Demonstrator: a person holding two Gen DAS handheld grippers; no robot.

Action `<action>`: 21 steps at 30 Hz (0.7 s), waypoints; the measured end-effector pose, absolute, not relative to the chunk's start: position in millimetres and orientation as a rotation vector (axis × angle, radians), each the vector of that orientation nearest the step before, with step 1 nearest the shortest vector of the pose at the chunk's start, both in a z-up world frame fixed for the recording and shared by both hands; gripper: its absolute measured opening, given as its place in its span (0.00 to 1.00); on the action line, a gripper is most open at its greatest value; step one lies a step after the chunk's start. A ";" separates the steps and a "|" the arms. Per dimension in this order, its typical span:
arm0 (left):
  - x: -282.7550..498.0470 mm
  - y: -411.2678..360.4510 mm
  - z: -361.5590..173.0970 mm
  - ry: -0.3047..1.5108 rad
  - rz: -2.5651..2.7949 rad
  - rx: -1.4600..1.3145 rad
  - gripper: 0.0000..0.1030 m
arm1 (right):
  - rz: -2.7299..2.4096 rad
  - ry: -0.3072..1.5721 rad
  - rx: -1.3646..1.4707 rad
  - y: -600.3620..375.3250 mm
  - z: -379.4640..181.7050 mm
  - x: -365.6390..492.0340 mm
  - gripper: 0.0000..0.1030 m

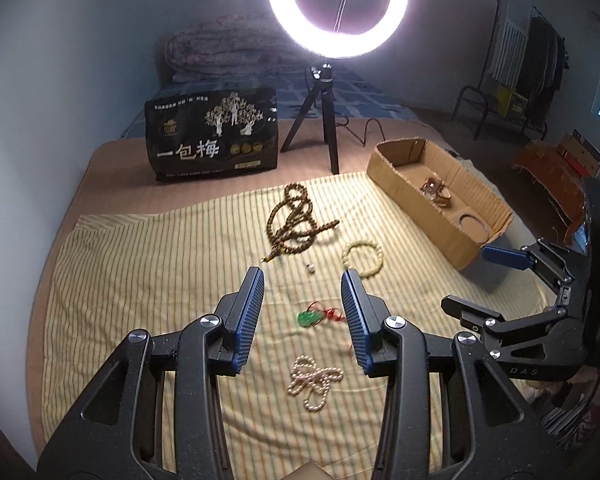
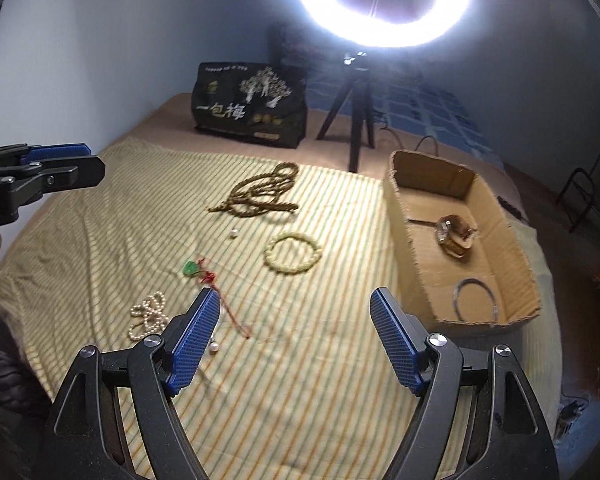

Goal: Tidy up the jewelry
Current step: 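Move both tools back over the remaining jewelry on the bed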

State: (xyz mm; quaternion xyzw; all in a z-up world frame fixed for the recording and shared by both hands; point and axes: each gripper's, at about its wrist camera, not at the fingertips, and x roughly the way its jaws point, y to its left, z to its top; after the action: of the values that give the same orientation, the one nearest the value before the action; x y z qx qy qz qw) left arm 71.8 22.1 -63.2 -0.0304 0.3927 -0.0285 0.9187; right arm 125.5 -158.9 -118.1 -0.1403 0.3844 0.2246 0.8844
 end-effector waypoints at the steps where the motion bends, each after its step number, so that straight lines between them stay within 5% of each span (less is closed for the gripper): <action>1: 71.6 24.7 -67.5 0.818 -0.060 -0.064 0.39 | 0.478 0.807 -0.292 -157.2 -120.7 125.8 0.75; 18: 69.2 59.7 -134.0 1.002 -0.128 -0.176 0.39 | 0.591 0.963 -0.341 -136.9 -176.5 132.5 0.75; 21: 69.5 54.1 -145.8 1.046 -0.163 -0.197 0.39 | 0.631 0.981 -0.372 -127.8 -185.5 126.5 0.67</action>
State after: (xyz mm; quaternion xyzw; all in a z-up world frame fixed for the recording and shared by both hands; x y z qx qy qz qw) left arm 69.5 54.1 -145.8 -0.0938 0.4982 -0.0774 0.8585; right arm 126.5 -127.8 -185.5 -0.1747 0.4605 0.2962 0.8183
